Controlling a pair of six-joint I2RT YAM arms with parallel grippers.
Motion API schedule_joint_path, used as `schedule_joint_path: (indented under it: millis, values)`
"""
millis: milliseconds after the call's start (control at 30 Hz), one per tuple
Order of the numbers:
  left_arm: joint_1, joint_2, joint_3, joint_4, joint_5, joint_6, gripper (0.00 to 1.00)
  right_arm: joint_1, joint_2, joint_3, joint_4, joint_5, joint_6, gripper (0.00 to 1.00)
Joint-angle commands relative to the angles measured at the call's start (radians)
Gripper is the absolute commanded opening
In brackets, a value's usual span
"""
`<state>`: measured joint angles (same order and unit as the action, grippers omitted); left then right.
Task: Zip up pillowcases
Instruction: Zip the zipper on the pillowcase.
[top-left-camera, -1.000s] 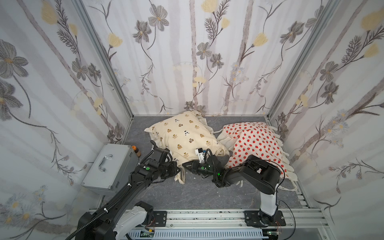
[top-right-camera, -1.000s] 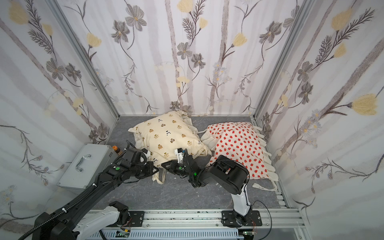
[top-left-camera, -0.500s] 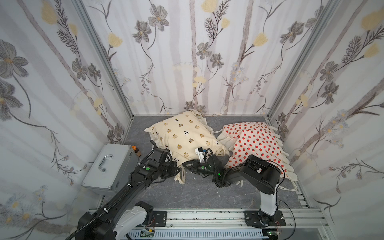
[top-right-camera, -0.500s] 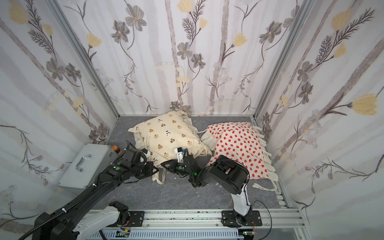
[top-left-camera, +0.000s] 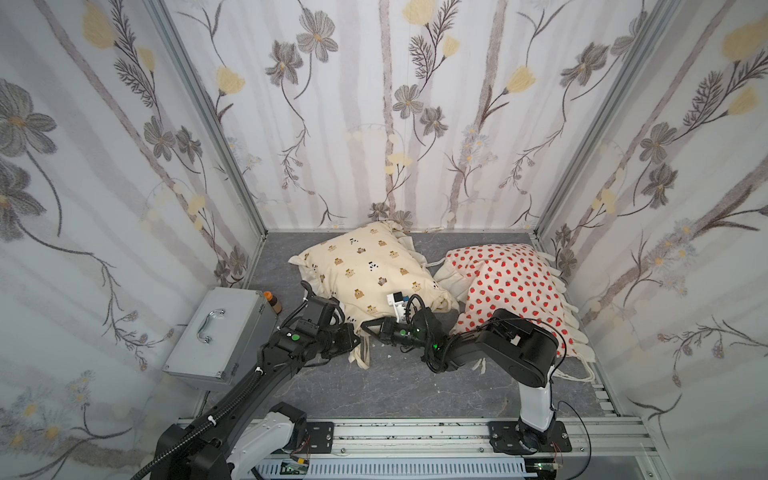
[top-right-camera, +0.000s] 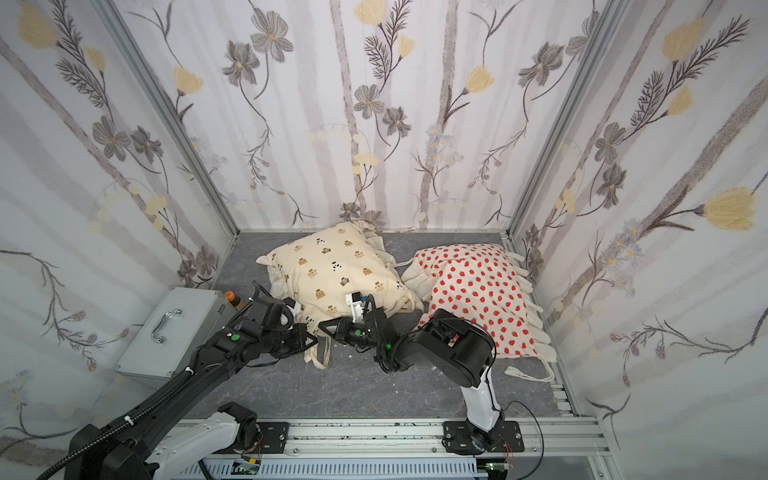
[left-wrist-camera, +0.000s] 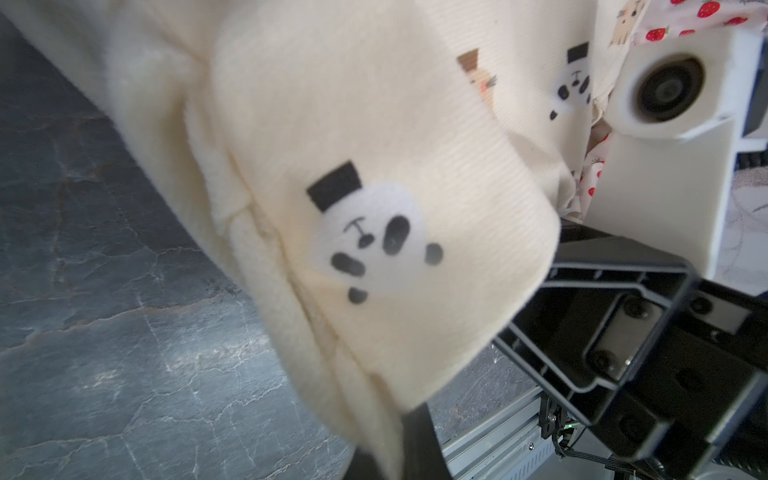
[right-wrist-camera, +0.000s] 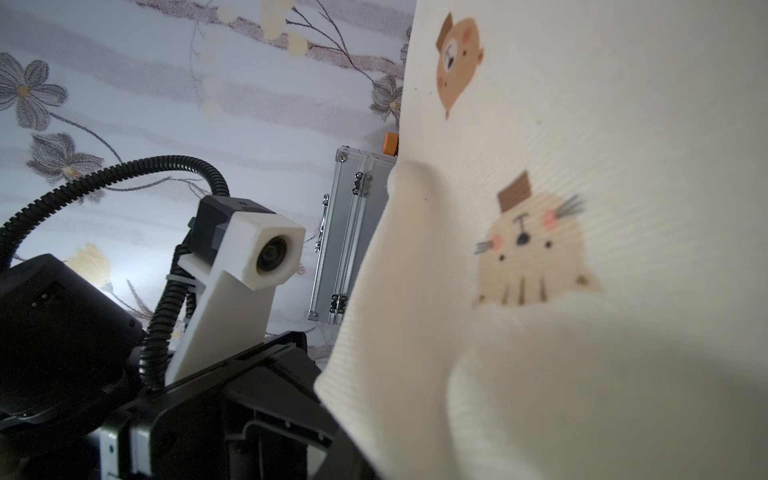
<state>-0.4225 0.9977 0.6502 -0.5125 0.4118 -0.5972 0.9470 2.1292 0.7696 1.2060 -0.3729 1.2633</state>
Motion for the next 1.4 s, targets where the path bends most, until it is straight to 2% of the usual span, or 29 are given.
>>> schedule_joint_path:
  millis: [0,400,900,1033,1200,1367]
  values:
    - [0.000,0.002,0.005,-0.003,0.003,0.011,0.00,0.002,0.004,-0.001,0.044,-0.002,0.002,0.18]
    - [0.001,0.004,0.008,0.003,0.011,0.012,0.00,0.004,0.006,0.017,-0.004,0.012,-0.028,0.13]
    - [0.002,-0.008,0.009,-0.002,-0.019,0.006,0.00,0.014,-0.040,0.008,-0.099,0.068,-0.090,0.00]
    - [0.003,-0.028,0.004,-0.003,-0.068,-0.010,0.00,0.030,-0.118,0.000,-0.254,0.156,-0.163,0.00]
    - [0.008,-0.057,-0.007,-0.013,-0.150,-0.050,0.00,0.057,-0.222,0.043,-0.627,0.353,-0.261,0.00]
    - [0.032,-0.106,-0.041,0.010,-0.177,-0.098,0.00,0.065,-0.269,0.100,-0.898,0.517,-0.316,0.00]
